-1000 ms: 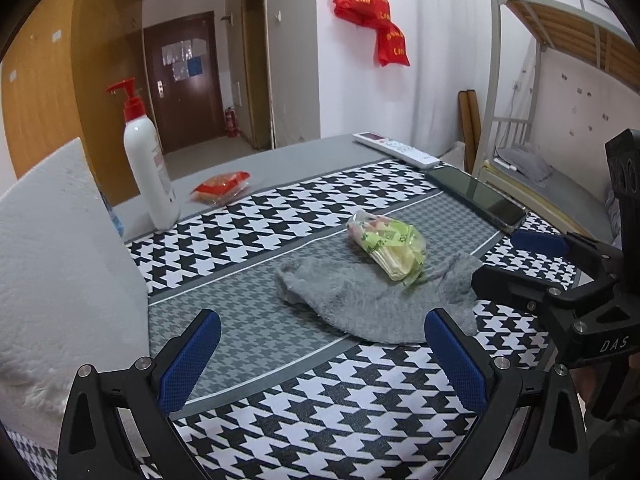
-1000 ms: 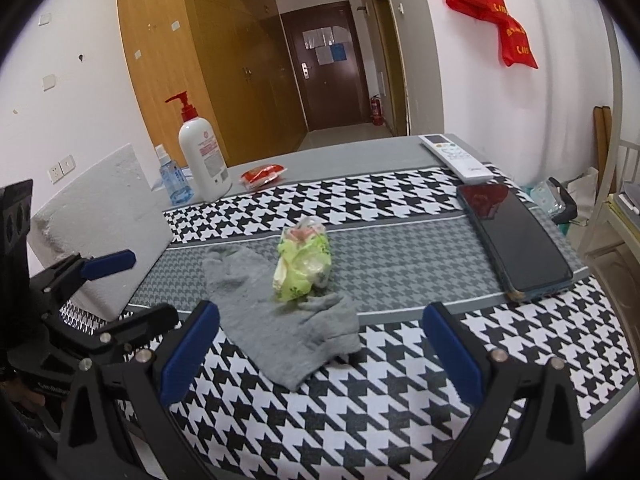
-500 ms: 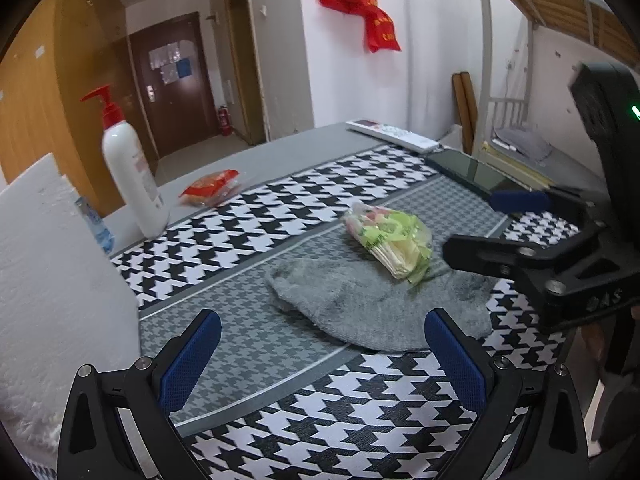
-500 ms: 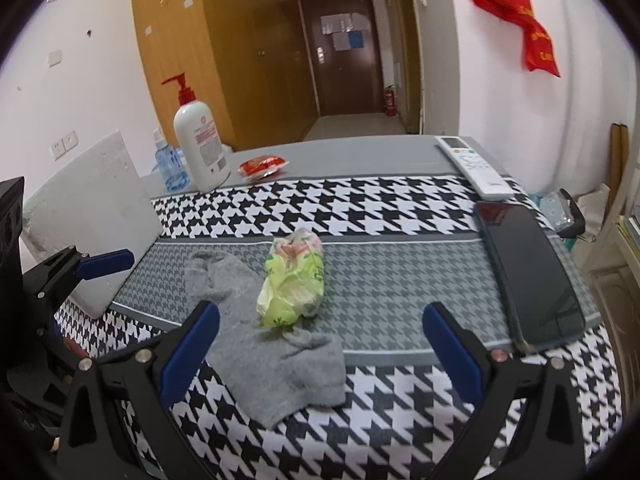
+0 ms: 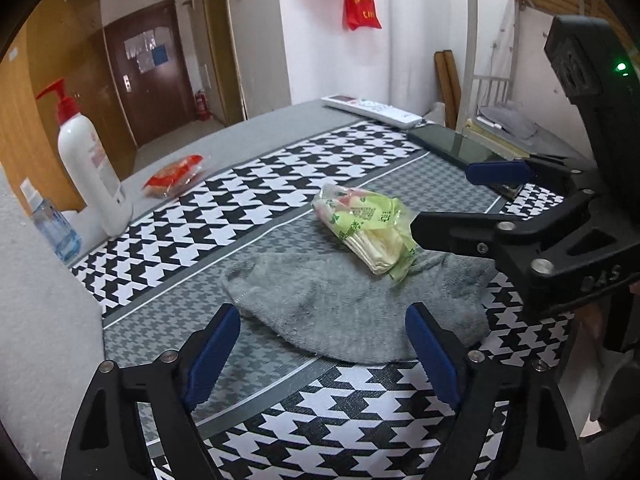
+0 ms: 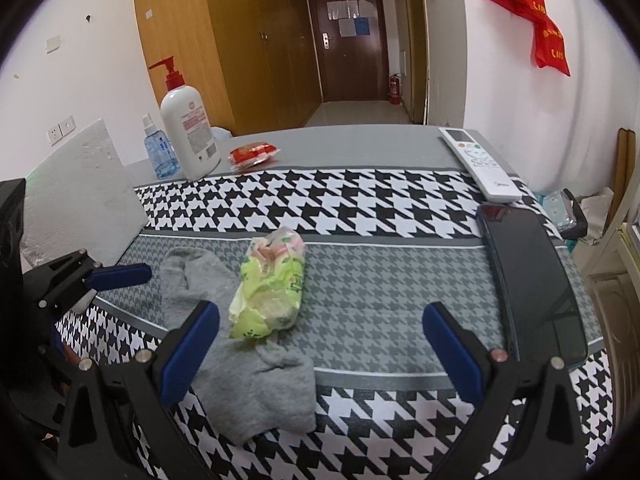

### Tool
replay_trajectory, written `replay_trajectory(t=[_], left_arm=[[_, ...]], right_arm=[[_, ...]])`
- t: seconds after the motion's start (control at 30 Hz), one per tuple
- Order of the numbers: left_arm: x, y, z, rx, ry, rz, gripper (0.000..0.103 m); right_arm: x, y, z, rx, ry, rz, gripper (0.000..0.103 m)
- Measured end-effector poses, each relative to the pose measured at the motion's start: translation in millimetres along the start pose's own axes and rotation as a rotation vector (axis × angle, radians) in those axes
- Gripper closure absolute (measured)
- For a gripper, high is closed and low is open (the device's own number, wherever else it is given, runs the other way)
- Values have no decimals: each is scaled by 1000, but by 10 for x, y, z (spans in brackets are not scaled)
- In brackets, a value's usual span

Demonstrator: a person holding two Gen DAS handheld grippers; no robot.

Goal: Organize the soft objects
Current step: 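Lower both grippers toward the grey sock and the green snack bag, then grasp the grey sock with the left gripper while the right gripper grasps the snack bag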

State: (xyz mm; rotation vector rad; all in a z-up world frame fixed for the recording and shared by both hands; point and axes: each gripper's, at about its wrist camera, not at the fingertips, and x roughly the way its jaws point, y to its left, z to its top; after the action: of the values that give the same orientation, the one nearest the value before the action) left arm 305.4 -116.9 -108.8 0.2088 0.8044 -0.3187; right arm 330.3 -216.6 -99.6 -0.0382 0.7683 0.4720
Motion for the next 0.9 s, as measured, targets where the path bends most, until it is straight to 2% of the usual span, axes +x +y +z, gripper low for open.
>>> replay_trajectory(t=[0.17, 0.23, 0.3, 0.43, 0.47, 0.53, 0.63, 0.77, 0.9], left_arm=[[129, 13, -5, -4, 45, -13, 34], [156, 25, -6, -12, 53, -49, 47], [173, 27, 3, -14, 56, -68, 53], [161, 9, 2, -11, 52, -102, 76], [160, 15, 1, -12, 49, -103, 78], [160, 45, 1, -27, 48, -109, 87], [159, 81, -4, -44, 47, -114, 92], [137, 83, -11, -46, 46, -124, 93], [135, 78, -12, -47, 46, -135, 93]], right_arm=[[41, 44, 14, -28, 14, 14, 0], [58, 69, 19, -38, 17, 21, 0], [85, 100, 26, -49, 23, 37, 0], [138, 162, 39, -71, 38, 63, 0], [145, 180, 42, -78, 39, 69, 1], [167, 217, 45, -92, 46, 81, 7], [222, 238, 52, -98, 67, 88, 17], [267, 230, 56, -97, 85, 93, 21], [326, 236, 79, -95, 101, 96, 30]])
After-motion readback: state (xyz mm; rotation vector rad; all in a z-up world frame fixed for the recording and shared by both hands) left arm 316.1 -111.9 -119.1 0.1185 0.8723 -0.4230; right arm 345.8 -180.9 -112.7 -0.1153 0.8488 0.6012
